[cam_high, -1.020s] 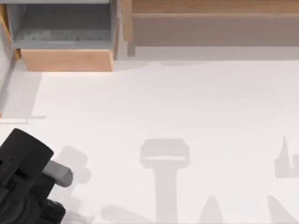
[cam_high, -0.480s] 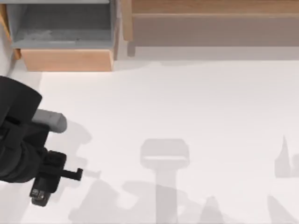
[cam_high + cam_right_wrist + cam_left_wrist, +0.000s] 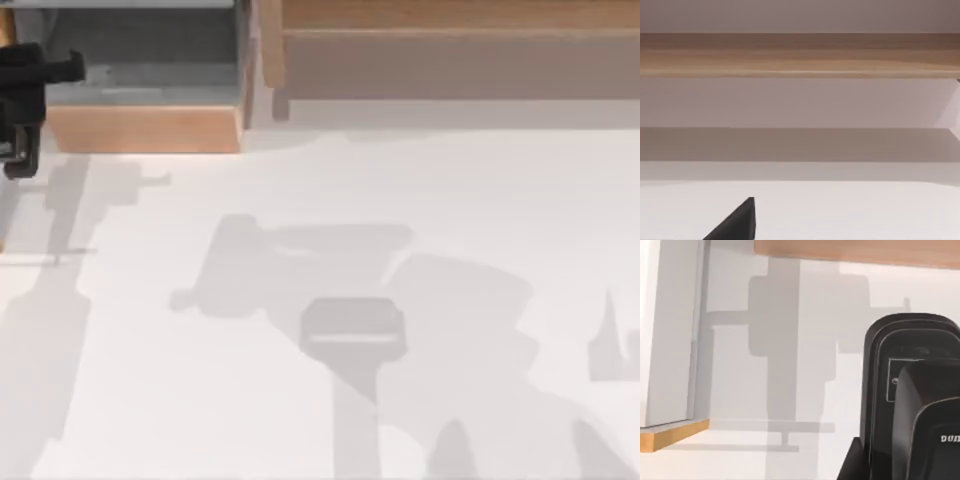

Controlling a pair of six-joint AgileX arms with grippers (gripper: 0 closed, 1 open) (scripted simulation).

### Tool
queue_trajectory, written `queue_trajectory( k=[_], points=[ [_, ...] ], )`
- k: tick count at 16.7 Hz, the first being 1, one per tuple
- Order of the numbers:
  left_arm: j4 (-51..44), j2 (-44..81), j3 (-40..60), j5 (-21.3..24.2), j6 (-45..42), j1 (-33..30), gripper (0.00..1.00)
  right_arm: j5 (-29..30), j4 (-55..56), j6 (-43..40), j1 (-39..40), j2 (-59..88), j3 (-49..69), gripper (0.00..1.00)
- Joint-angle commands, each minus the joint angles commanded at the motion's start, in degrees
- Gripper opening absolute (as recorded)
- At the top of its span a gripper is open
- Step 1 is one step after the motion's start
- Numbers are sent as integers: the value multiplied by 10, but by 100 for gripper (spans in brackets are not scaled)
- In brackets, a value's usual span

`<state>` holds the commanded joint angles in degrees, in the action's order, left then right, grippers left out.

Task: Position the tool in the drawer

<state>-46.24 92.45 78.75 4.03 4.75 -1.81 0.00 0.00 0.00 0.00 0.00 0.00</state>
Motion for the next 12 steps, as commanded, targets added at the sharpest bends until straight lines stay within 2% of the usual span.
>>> queue_trajectory(
  k=[6, 9, 12],
  points=[
    [-50, 236, 266, -3, -110, 152, 0, 0, 0, 0, 0, 0, 0, 100],
    [-75, 337, 335, -4, -177, 201, 0, 0, 0, 0, 0, 0, 0, 100],
    [-102, 407, 363, -2, -232, 220, 0, 0, 0, 0, 0, 0, 0, 100]
  ],
)
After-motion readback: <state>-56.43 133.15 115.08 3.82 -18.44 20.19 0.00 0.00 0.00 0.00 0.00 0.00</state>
